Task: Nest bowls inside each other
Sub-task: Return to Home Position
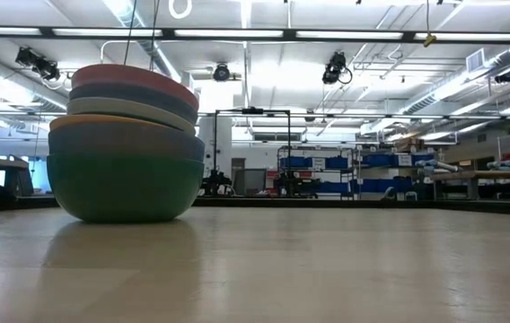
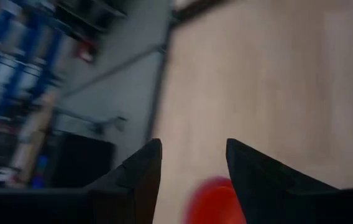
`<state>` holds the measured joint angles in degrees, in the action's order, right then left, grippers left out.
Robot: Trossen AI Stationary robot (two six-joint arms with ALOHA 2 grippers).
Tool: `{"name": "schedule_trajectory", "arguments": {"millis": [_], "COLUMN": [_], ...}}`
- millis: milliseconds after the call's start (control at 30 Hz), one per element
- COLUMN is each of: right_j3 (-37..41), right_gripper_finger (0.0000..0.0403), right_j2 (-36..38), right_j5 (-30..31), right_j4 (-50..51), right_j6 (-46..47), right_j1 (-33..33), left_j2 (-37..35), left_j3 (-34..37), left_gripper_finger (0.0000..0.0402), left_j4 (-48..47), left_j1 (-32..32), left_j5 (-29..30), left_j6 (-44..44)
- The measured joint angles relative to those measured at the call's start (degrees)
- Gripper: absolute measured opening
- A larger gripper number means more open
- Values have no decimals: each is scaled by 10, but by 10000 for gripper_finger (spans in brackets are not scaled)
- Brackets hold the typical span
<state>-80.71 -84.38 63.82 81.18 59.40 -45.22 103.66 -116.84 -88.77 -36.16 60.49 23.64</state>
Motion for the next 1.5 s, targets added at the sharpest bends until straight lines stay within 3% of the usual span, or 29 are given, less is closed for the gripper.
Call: {"name": "schedule_trajectory", "arguments": {"millis": [133, 300, 467, 600, 800, 933, 1033, 1200, 1333, 1500], "right_j3": [0, -1, -4, -4, -5, -5, -5, -4, -4, -4], "right_gripper_finger": [105, 106, 107, 107, 106, 107, 106, 107, 106, 107], "right_j2": [0, 3, 50, 113, 176, 181, 178, 164, 163, 170], "right_j5": [-11, 28, 6, -86, -299, -337, -384, -520, -551, -579], "right_j4": [-5, -58, -202, -366, -562, -573, -570, -578, -582, -588], "right_j6": [-8, -59, -212, -374, -591, -608, -610, -627, -647, -669], "right_j1": [-15, -12, -5, -8, 16, 54, 100, 187, 233, 278], "left_j2": [3, -2, -49, -85, -116, -133, -140, -142, -149, -183], "left_j3": [68, 103, 102, 101, 101, 101, 101, 104, 131, 218], "left_gripper_finger": [188, 188, 188, 188, 188, 188, 188, 188, 188, 188], "left_j4": [58, 183, 379, 427, 450, 491, 506, 517, 538, 626], "left_j1": [1, 22, 52, 76, 118, 152, 182, 221, 256, 312], "left_j5": [-66, -134, -361, -493, -632, -764, -828, -852, -884, -964], "left_j6": [13, -85, -289, -357, -360, -401, -410, -399, -397, -388]}}
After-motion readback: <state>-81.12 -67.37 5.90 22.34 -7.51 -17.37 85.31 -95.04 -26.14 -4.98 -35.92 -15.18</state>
